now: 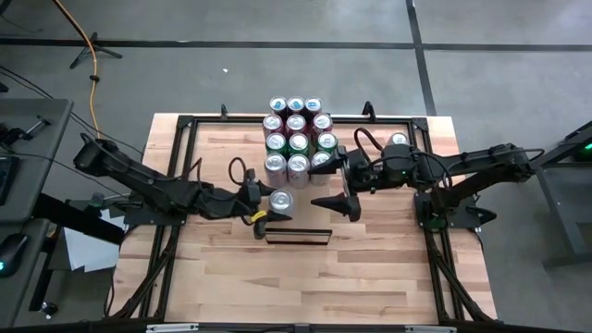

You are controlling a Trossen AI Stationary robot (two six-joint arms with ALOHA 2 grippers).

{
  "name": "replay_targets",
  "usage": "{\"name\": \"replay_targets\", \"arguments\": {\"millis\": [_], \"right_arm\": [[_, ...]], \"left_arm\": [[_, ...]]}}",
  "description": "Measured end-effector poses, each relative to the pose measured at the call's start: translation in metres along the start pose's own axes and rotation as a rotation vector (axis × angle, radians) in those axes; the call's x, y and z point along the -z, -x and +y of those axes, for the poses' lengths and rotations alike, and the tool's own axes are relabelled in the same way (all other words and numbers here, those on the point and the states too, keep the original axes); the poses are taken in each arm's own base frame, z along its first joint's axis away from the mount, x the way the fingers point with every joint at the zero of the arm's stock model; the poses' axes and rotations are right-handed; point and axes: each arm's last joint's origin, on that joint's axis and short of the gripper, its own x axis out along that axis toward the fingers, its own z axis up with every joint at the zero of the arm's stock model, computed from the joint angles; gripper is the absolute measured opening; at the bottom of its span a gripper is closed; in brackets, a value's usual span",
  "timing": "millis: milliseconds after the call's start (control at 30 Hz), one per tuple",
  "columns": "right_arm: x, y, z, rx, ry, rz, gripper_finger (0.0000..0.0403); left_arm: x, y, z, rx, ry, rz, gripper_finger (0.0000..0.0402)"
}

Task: Place canned beverage on shelf
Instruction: Put the left pink white soda can on the shelf

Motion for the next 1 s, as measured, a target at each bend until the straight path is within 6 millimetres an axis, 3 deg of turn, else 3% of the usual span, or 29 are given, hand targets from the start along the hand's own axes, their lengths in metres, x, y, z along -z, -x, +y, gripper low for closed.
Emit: {"name": "replay_targets", "arguments": {"millis": [1000], "right_arm": [[0.0012, 0.0001, 0.007, -0.025, -0.033, 0.001, 0.0392]], "left_arm": [[0.0105, -0.0108, 0.004, 0.056, -0.122, 0.08, 0.0213]]}}
